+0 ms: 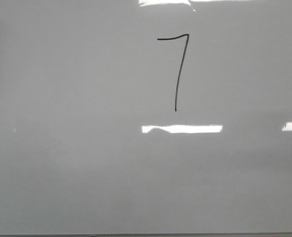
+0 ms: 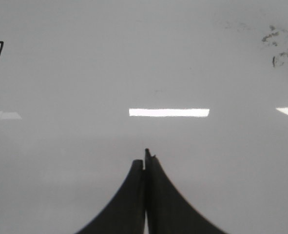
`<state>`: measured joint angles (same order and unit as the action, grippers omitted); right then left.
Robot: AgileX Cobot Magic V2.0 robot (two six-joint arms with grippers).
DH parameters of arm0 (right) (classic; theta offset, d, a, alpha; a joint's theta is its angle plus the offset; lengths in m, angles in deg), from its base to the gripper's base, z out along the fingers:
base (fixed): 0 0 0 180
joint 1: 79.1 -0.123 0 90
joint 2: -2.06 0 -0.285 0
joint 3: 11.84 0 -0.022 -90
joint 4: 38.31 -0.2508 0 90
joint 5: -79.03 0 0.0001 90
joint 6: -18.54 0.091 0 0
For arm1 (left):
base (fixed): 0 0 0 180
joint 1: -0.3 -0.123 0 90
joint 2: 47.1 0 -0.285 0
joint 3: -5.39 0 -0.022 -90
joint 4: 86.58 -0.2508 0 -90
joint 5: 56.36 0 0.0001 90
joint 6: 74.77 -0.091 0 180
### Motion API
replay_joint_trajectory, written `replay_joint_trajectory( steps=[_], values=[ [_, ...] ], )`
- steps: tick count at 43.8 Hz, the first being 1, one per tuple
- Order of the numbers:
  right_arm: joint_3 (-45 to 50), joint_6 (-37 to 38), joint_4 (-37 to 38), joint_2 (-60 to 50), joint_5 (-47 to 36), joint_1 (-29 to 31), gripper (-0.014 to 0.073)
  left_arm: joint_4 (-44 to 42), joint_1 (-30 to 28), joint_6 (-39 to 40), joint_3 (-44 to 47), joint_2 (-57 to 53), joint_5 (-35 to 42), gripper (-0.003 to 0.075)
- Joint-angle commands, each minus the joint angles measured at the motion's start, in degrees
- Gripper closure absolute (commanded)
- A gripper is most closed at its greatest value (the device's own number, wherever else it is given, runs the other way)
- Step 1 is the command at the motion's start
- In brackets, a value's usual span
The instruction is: Write number 7 on whiteboard
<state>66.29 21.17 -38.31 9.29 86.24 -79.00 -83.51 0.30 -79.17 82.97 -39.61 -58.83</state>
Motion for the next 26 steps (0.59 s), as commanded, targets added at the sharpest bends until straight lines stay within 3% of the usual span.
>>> replay_joint_trajectory(
  steps=[1, 26],
  values=[
    [0.34, -0.23, 0.71, -1.11, -7.21, 0.47, 0.0662, 0.50, 0.03, -0.03, 0.22, -0.83, 5.16, 0.0741],
    [0.33, -0.04, 0.00, -1.11, -12.02, 0.47, 0.0662, 0.50, 0.03, -0.03, 0.22, -0.83, 5.16, 0.0741]
  ],
)
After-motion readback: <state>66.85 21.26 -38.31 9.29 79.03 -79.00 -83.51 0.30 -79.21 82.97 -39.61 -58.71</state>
